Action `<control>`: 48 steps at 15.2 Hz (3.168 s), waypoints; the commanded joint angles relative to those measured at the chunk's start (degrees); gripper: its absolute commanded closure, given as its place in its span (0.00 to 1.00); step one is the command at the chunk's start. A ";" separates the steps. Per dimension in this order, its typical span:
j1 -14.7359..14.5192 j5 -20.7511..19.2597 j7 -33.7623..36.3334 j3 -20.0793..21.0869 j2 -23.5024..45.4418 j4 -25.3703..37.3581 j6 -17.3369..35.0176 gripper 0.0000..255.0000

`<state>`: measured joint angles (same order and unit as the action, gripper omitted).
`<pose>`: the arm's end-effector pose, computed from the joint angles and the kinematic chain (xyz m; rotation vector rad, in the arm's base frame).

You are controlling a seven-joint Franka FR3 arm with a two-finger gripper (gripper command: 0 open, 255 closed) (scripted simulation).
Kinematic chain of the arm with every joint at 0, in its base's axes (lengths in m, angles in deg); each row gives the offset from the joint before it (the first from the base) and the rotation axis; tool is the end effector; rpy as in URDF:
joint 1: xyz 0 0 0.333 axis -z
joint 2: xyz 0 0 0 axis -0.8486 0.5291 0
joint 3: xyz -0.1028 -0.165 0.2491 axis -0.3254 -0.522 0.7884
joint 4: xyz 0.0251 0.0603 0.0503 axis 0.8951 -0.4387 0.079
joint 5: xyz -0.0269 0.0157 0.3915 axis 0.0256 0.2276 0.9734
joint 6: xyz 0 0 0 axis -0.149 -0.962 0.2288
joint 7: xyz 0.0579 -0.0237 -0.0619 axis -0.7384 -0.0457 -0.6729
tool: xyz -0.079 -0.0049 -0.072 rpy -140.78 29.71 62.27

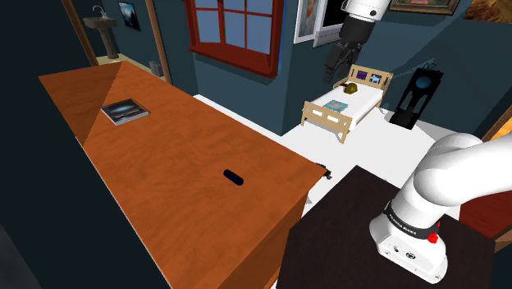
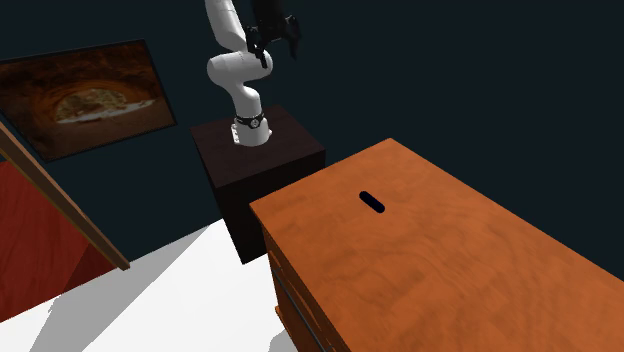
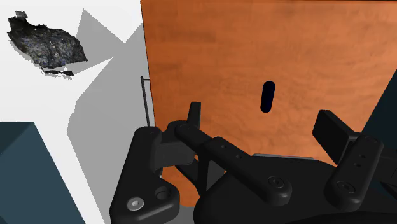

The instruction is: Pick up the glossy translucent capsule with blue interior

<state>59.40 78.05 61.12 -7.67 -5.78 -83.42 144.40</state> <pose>0.3265 -0.0001 0.6080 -3.0343 -0.0763 -0.2135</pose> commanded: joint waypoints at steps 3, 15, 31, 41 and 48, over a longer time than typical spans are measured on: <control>-0.45 0.49 0.73 1.35 1.01 -2.62 4.04 0.00; -2.89 2.21 5.74 9.80 15.02 -11.65 29.48 0.00; -2.24 -17.13 25.80 18.58 50.28 -3.98 57.94 0.00; -13.31 -35.27 41.88 9.17 73.56 12.40 64.15 0.00; -16.33 -37.83 44.67 5.85 79.97 15.85 67.38 0.00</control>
<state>43.37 40.48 105.48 -1.47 73.49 -67.92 211.39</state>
